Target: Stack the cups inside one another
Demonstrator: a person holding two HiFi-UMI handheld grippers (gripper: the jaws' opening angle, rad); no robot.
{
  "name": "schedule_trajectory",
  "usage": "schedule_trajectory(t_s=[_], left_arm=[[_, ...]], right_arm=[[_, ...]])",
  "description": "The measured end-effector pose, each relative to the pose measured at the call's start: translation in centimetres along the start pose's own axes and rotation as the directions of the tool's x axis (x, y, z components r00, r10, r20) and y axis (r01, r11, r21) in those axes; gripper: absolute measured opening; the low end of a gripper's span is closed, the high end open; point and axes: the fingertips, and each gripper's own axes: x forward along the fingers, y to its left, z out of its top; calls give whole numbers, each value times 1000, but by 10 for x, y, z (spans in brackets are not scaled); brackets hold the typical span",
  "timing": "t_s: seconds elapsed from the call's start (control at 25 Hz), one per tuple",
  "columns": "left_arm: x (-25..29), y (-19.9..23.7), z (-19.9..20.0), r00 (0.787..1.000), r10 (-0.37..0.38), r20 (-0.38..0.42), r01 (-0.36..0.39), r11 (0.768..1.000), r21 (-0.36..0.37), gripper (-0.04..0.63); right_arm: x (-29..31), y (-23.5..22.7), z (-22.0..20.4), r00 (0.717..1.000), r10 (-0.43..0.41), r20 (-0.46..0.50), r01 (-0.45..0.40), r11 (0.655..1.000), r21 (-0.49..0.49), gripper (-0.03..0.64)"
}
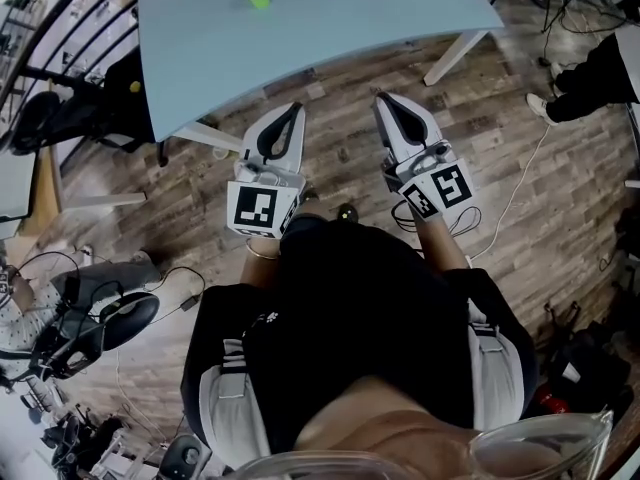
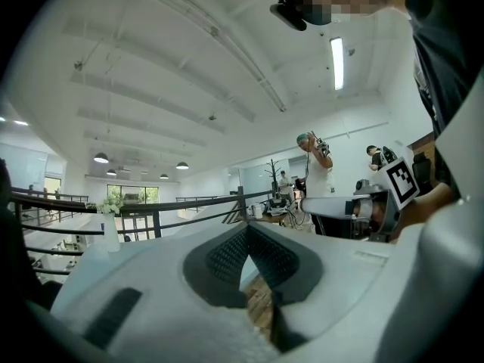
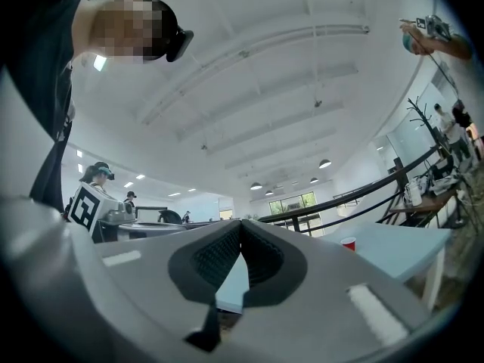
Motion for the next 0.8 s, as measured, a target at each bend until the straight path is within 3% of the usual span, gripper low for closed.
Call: schedule_trajectory(t_s=[0.36, 0.8], left_arm=[[16, 9, -1, 1000, 1, 11, -2, 1000, 16, -6], [71, 46, -9, 999, -17, 29, 17, 1000, -6, -6]], right_arm=[[4, -17, -4, 1000, -13, 6, 13, 1000, -1, 5], [49, -61, -8, 999, -36, 2, 36, 999, -19, 5]])
